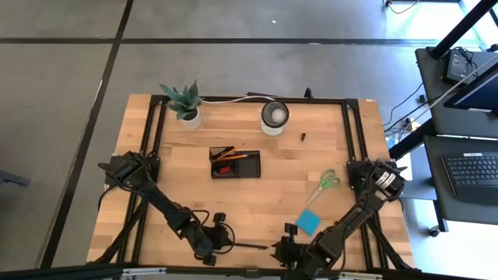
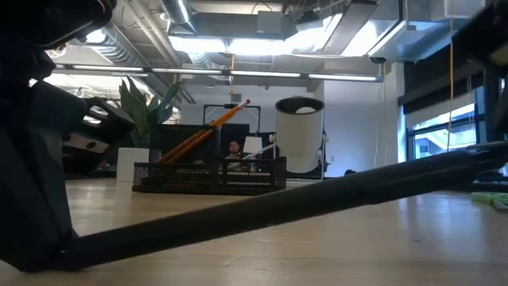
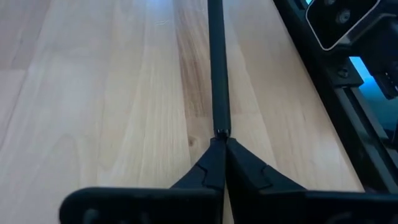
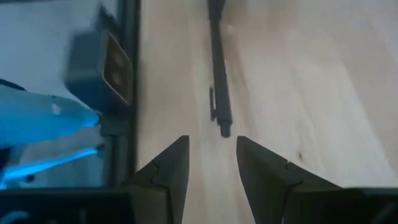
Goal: Pick and place office supplies into organizer
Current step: Put the black pen in the desk organizer
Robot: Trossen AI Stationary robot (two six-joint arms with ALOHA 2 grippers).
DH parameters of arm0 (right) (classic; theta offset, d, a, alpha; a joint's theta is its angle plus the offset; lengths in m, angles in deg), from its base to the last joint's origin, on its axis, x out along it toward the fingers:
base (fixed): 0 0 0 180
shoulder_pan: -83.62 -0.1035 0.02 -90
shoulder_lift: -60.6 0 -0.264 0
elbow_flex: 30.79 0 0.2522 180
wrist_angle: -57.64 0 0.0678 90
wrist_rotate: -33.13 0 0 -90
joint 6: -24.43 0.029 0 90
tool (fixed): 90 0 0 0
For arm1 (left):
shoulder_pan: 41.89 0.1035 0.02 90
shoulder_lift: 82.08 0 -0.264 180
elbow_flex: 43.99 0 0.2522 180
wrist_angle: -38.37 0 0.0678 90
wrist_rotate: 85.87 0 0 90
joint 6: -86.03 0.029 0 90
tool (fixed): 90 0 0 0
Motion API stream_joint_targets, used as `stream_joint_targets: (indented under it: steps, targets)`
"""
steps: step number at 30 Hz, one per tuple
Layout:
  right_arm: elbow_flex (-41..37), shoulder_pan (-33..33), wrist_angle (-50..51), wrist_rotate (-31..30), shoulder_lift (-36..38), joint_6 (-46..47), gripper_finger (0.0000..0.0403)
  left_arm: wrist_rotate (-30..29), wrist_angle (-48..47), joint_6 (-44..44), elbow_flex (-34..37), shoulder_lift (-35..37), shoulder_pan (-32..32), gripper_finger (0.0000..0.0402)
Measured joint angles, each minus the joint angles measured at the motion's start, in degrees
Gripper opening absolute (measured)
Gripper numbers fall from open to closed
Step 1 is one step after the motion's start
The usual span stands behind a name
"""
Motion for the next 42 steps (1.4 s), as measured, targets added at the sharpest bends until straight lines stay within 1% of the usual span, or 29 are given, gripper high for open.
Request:
stream_joint_targets:
  steps: [2,6,8,13,17,21,26,29,31,42]
  targets:
    - [-0.02,-0.08,-0.28,-0.93,-1.21,-0.03,0.0136,-0.01,-0.07,-0.52,0.04,-0.02,0.0,0.0001]
    - [-0.02,-0.07,-1.43,-6.43,-2.62,-0.21,0.0136,0.08,-0.24,-1.27,0.04,-0.06,0.01,0.0]
    - [-0.02,-0.05,-1.69,-7.33,-2.8,-0.26,0.0136,0.28,-0.26,-1.27,0.04,-0.07,0.02,0.0]
    - [-0.02,0.58,-2.99,-7.26,-2.89,-0.72,0.0136,0.42,-0.26,-1.27,0.08,-0.11,0.04,0.0001]
    - [-0.02,1.33,-7.34,-7.24,-2.9,-4.83,0.0135,0.3,-0.26,-1.27,0.1,-0.11,0.02,0.0001]
    - [-0.02,2.34,-7.95,-5.17,-2.9,-6.74,0.0135,0.23,-0.26,-1.27,0.1,-0.11,0.02,0.0001]
    - [-0.06,3.27,-8.48,-3.96,-3.95,-9.05,0.0135,0.18,-0.25,-1.02,0.1,-0.11,0.02,0.0001]
    - [-0.06,3.75,-8.99,-0.53,-4.28,-8.33,0.0135,0.16,-0.24,-1.22,0.12,-0.11,0.02,0.0001]
    - [-0.06,3.87,-9.1,-0.35,-4.28,-6.82,0.0135,0.15,-0.24,-1.22,0.12,-0.11,0.02,0.0001]
    - [-0.06,4.03,-8.99,-0.32,-5.2,-6.39,0.0135,-0.07,-0.22,-1.25,0.15,-0.11,0.0,0.0001]
